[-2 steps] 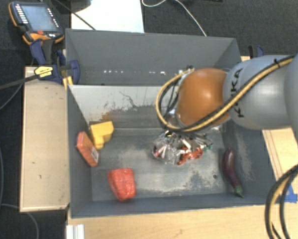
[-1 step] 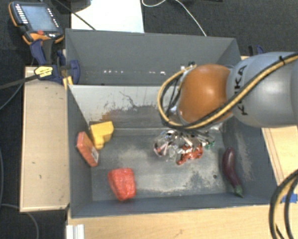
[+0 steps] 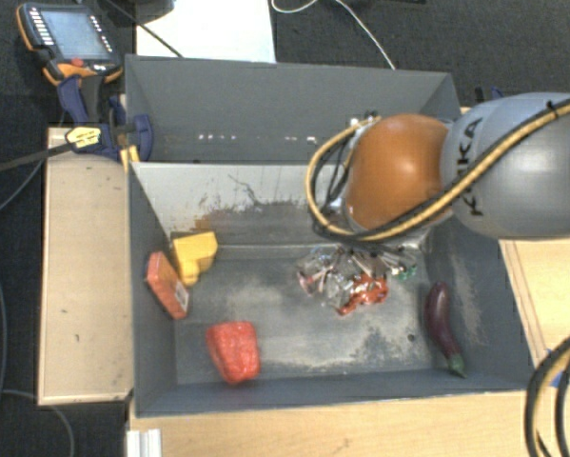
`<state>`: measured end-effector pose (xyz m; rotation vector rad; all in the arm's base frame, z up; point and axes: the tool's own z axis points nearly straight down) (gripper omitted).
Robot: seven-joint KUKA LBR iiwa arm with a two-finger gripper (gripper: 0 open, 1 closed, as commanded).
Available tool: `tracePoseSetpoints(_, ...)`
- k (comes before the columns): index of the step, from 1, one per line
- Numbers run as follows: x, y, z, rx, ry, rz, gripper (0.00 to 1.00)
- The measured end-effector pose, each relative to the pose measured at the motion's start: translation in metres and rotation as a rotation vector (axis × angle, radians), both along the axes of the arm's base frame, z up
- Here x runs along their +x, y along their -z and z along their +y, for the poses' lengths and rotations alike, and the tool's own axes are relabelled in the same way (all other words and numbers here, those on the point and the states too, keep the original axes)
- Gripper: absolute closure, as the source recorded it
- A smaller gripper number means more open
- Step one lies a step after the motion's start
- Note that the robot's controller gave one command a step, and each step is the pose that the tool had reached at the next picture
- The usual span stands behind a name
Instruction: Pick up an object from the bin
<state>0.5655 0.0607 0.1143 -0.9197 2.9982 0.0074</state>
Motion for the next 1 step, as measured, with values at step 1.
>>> tracePoseSetpoints(1, 0.0011, -0.0274, -0.0001, 0.0, 0.001, -0.005, 1.0)
